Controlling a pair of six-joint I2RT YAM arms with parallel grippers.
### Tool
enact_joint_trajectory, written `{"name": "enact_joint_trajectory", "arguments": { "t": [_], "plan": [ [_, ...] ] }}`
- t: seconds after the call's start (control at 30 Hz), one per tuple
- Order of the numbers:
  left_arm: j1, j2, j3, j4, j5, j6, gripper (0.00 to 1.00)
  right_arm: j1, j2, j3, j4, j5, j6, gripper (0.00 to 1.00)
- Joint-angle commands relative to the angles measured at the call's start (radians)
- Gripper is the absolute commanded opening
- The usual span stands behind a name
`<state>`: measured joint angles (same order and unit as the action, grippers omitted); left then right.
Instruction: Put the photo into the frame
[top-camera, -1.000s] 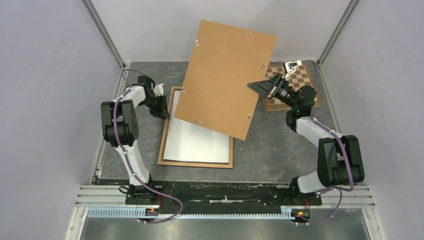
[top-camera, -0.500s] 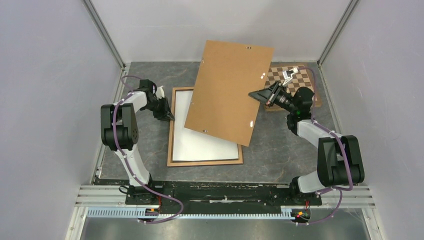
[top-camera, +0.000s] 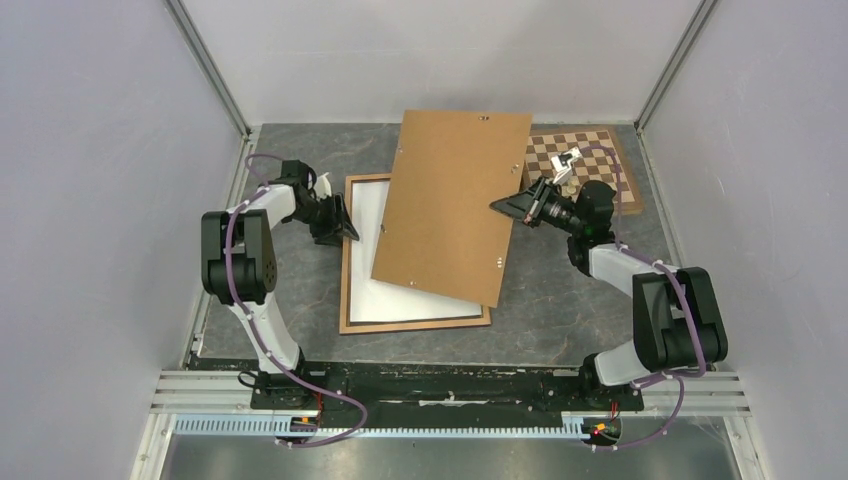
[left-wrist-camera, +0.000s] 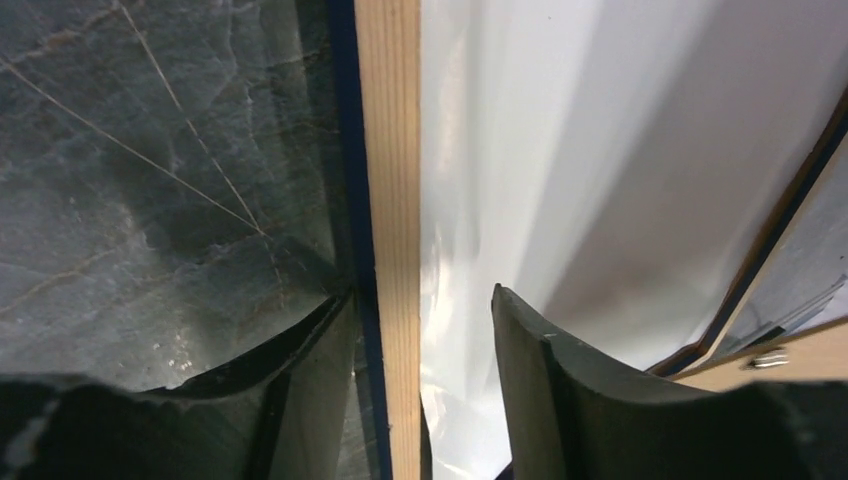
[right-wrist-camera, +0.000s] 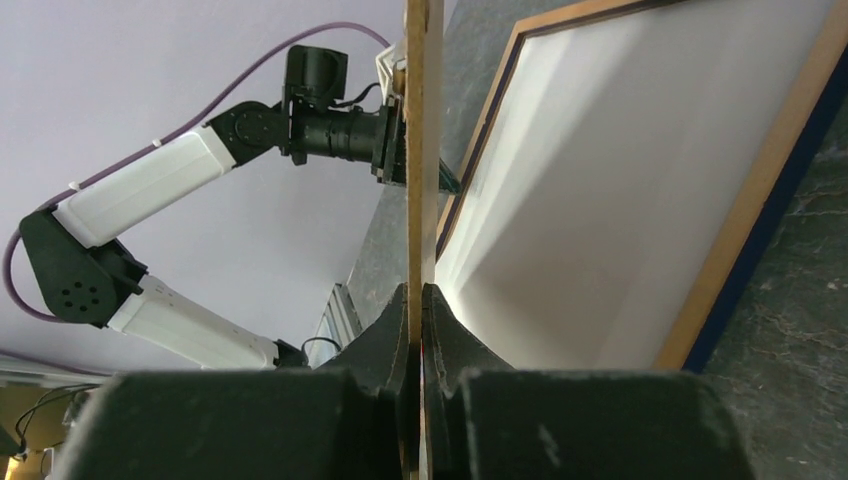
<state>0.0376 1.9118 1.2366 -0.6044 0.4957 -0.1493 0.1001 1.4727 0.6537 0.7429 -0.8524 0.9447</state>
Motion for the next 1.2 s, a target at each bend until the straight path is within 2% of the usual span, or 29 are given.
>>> {"name": "enact_joint_trajectory", "arguments": {
  "t": [0.0, 0.27, 0.53, 1.17],
  "plan": [
    [-0.002, -0.078, 0.001, -0.035, -0.013, 0.040, 0.61, 0.020, 0.026, 0.040, 0.067, -0.026, -0.001, 0.00],
    [0.005, -0.134, 0.026, -0.088, -0.084, 0.112, 0.65, 0.042, 0.128, 0.074, 0.092, -0.091, 0.046, 0.00],
    [0.007, -0.193, 0.026, -0.119, -0.149, 0.178, 0.65, 0.054, 0.215, 0.077, 0.267, -0.146, 0.179, 0.00],
    [0.019, -0.211, 0.057, -0.177, -0.190, 0.250, 0.67, 0.124, 0.396, 0.178, 0.347, -0.201, 0.255, 0.00]
  ]
}}
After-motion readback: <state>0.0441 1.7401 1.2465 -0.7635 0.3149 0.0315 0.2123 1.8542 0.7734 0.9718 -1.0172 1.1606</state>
